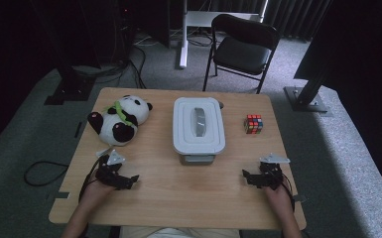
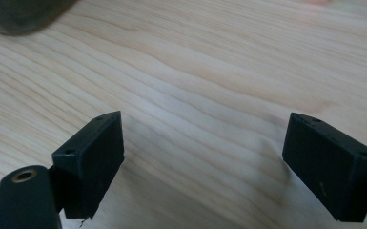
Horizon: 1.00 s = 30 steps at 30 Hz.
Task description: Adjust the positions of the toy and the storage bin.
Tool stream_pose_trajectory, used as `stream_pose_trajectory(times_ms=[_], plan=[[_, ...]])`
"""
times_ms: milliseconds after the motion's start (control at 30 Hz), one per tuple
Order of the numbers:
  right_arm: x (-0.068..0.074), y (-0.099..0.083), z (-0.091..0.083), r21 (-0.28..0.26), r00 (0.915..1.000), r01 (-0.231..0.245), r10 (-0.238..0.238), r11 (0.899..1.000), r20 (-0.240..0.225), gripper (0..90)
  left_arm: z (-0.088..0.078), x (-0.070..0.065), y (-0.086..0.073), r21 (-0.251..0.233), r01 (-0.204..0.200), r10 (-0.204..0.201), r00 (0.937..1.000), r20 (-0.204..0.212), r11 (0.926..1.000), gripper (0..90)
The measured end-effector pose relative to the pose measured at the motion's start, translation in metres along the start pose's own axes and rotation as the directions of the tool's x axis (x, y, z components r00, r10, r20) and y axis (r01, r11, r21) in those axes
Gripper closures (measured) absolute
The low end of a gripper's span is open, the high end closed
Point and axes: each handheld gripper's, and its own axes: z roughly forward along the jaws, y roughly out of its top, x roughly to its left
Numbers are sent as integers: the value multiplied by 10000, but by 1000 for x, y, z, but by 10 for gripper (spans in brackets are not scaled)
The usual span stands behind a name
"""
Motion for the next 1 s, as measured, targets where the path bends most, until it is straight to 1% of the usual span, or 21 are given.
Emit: stream_pose_trajectory(times_ms=[67,133,233,300,333,367,500,533,567,600,667,733,767,800,833,867,1000], plan=[[2,4,3,51,9998,174,-174,9998,7,136,3,0,4,-35,-56,56,10000,-47,10000,6],[3,7,6,101,9995,304,-304,9995,-29,136,7,-1,8,-128,-29,30,10000,41,9999,6],[5,13,9,29,9995,305,-305,9995,-112,136,11,-2,15,-237,-123,125,9999,86,9996,6],[6,18,12,5,9992,380,-380,9993,-128,136,15,-4,21,-195,-258,260,9996,72,9995,6],[6,18,12,5,9992,380,-380,9993,-128,136,15,-4,21,-195,-258,260,9996,72,9995,6],[7,20,13,-8,9991,407,-407,9992,-119,136,18,-4,26,-226,-413,414,9991,51,9989,6],[7,32,21,-172,9986,493,-496,9986,-187,136,25,-5,38,-410,-377,382,9992,118,9984,6],[7,32,21,-172,9986,493,-496,9986,-187,136,25,-5,38,-410,-377,382,9992,118,9984,6],[6,41,26,-285,9985,501,-507,9983,-226,136,29,-7,45,-500,-509,517,9986,145,9975,6],[6,41,26,-285,9985,501,-507,9983,-226,136,31,-8,48,-548,-534,544,9984,174,9971,6],[8,49,30,-443,9983,427,-444,9981,-384,136,38,-9,58,-591,-631,649,9975,296,9963,6],[8,51,32,-469,9981,405,-425,9981,-440,136,38,-9,58,-591,-631,649,9975,296,9963,6],[10,55,36,-513,9975,436,-463,9977,-526,136,44,-10,65,-618,-743,765,9965,349,9953,6],[10,56,37,-510,9975,444,-471,9977,-530,136,47,-10,69,-675,-709,731,9968,318,9952,6],[10,59,39,-498,9972,473,-501,9976,-550,136,47,-10,69,-675,-709,731,9968,318,9952,6],[11,61,41,-525,9971,478,-507,9975,-572,136,51,-10,74,-700,-727,749,9967,301,9949,6],[13,70,49,-619,9960,565,-605,9965,-651,136,60,-9,87,-671,-783,782,9969,-35,9947,6]])
